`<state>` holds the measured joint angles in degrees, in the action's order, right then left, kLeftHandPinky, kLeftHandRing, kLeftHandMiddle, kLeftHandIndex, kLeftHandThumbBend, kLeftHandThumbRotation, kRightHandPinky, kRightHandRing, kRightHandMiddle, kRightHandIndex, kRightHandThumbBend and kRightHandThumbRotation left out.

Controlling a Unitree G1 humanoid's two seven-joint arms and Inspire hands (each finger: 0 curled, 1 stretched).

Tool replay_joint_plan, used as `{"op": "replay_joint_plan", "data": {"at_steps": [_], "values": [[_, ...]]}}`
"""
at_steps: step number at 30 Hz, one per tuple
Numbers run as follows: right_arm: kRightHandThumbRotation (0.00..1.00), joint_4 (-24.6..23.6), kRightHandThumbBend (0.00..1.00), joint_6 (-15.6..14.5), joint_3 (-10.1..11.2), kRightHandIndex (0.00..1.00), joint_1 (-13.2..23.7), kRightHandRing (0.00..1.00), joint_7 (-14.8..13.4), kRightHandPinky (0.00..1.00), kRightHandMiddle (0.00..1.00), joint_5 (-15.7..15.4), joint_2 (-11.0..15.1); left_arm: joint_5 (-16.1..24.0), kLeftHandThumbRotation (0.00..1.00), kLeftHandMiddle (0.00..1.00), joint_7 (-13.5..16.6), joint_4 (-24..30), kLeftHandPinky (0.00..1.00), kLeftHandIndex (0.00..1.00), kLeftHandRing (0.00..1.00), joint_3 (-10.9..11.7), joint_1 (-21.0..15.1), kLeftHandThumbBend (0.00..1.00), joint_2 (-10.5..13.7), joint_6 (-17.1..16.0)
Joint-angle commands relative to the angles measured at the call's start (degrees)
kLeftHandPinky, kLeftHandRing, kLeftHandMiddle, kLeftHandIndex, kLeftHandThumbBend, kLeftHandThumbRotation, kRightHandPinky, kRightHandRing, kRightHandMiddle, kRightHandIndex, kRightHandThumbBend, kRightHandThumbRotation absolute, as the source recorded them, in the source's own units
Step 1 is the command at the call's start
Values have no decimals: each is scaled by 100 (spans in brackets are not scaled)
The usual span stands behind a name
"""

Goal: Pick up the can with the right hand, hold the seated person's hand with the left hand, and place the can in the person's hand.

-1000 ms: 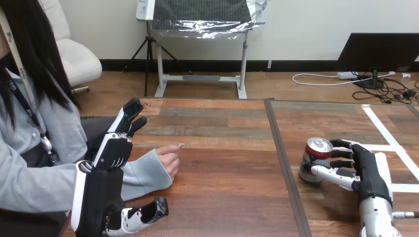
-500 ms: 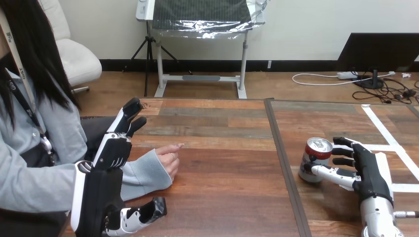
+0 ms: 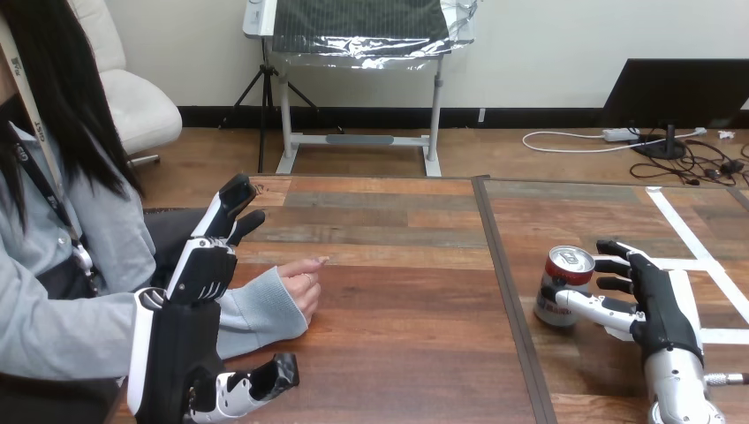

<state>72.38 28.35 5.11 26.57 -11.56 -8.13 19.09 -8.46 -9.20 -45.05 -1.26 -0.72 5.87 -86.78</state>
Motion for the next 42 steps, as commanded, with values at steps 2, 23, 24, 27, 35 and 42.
{"op": "replay_joint_plan", "data": {"at_steps": [2,23,24,27,35,42], "values": [[22,-79,100,56,-12,82,334,78,75,73,79,-3,78,69,68,93,-12,97,85,88,93,45,-351,100,-33,-67],[19,-102,100,110,-79,83,412,78,86,73,80,-96,37,4,65,93,-19,139,84,88,92,-52,-329,100,-41,-38],[18,-103,100,122,-76,83,414,78,97,73,80,-92,34,44,65,93,-13,131,84,88,92,-7,-330,100,-55,-51],[16,-109,100,118,-69,82,428,78,109,73,79,-85,19,60,66,92,1,127,84,88,92,18,-329,100,-79,-66],[13,-106,100,166,-47,82,447,77,156,72,79,-53,-5,107,68,92,0,102,84,88,91,66,-338,100,-107,-107],[7,-109,100,174,-41,81,458,77,186,71,78,-40,-16,-53,65,92,-10,111,84,88,92,-103,-333,100,-79,-96]]}}
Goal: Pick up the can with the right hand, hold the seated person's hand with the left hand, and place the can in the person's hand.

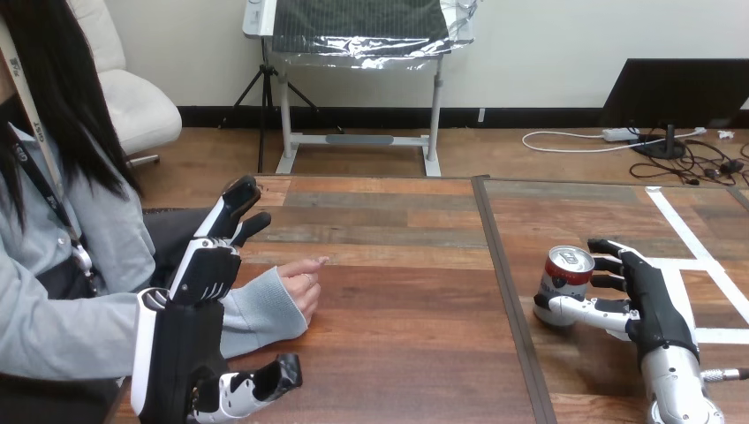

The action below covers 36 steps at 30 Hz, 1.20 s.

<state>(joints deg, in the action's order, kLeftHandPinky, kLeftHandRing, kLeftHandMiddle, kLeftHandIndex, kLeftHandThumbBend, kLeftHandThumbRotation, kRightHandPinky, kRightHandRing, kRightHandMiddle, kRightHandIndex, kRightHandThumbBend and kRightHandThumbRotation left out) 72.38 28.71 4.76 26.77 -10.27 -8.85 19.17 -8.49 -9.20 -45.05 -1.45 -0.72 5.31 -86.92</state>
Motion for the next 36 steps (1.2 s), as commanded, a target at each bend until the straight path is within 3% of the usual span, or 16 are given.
{"op": "replay_joint_plan", "data": {"at_steps": [1,10,22,28,31,36], "values": [[6,-109,100,137,-6,81,438,76,60,71,78,32,-23,-54,65,92,-9,111,84,88,92,-86,-333,100,-26,-83],[1,-96,99,152,-19,80,439,76,71,71,77,13,-14,91,66,92,-1,18,85,88,92,79,-381,100,-80,-195],[0,-105,96,107,-65,78,447,74,6,69,76,-59,6,113,68,92,-10,-23,85,88,93,83,-399,100,-110,-240],[0,-114,94,104,-120,76,447,72,-82,66,74,-137,30,114,68,92,-7,-29,86,88,93,77,-398,100,-119,-236],[0,-114,92,90,-117,74,451,70,-90,65,73,-141,31,233,70,92,-1,-25,86,88,92,207,-395,100,-158,-237],[0,-104,90,53,-133,73,459,69,-156,63,71,-195,44,253,71,92,18,63,90,88,93,156,-323,100,-144,-90]]}}
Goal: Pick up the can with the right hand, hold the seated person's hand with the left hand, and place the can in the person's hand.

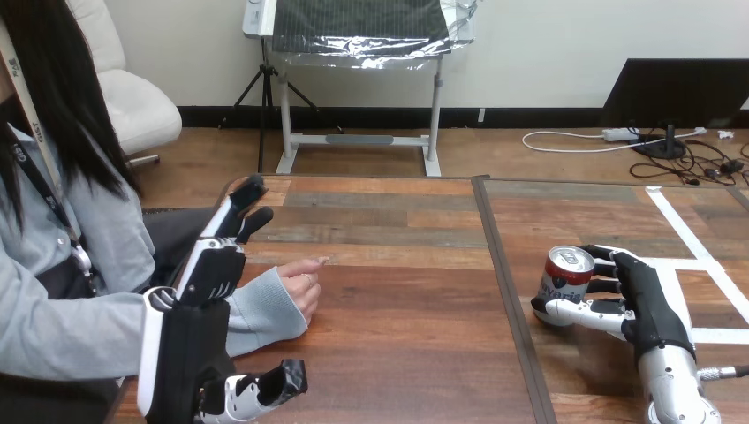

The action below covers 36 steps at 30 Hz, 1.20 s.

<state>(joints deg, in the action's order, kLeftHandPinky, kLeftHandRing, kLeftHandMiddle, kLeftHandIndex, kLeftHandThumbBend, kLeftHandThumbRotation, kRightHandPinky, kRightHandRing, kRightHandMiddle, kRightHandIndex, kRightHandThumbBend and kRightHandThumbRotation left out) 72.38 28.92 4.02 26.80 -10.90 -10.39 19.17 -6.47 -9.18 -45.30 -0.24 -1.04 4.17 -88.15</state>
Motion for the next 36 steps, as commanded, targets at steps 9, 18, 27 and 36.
{"op": "replay_joint_plan", "data": {"at_steps": [9,18,27,36], "values": [[0,-95,85,-77,-104,67,481,63,-295,57,65,-130,51,66,70,92,46,31,94,87,93,47,-303,100,-60,-57],[0,-89,78,-268,-170,62,504,56,-515,51,60,-226,64,205,71,92,40,66,98,88,95,175,-274,100,-110,-24],[0,-90,73,-328,-152,58,499,48,-584,43,53,-206,66,287,72,91,99,109,97,88,92,189,-235,100,-155,19],[0,-89,71,-363,-93,57,493,45,-527,40,51,-117,68,149,68,91,121,106,96,89,92,-8,-207,100,-99,32]]}}
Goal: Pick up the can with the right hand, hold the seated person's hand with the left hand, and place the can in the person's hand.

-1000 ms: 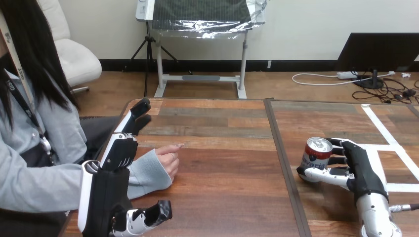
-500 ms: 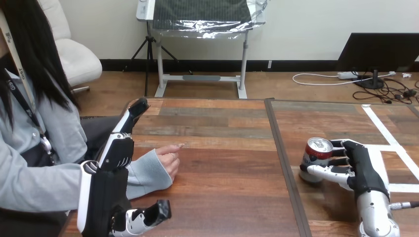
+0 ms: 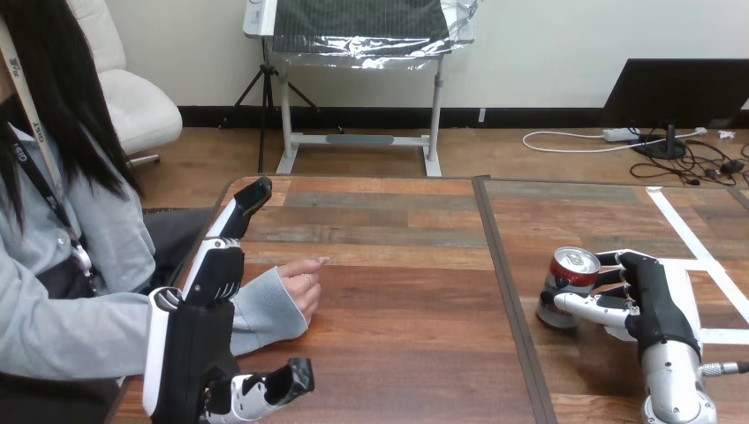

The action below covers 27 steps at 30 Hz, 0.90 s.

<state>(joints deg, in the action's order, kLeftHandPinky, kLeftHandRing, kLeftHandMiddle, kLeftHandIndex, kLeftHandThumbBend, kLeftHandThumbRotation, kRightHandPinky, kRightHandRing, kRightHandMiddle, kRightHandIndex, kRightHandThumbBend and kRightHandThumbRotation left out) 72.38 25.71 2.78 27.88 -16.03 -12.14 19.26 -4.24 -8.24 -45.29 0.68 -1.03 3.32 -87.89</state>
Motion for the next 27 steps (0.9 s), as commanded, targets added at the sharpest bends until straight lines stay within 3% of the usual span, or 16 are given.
{"op": "replay_joint_plan", "data": {"at_steps": [1,27], "values": [[0,-91,71,-45,32,57,384,45,-15,40,51,60,59,-78,68,91,28,110,96,89,92,-109,-204,100,-8,8],[0,-163,76,229,140,56,335,40,-73,34,48,215,50,-164,65,91,39,108,94,89,91,-214,-185,100,50,88]]}}
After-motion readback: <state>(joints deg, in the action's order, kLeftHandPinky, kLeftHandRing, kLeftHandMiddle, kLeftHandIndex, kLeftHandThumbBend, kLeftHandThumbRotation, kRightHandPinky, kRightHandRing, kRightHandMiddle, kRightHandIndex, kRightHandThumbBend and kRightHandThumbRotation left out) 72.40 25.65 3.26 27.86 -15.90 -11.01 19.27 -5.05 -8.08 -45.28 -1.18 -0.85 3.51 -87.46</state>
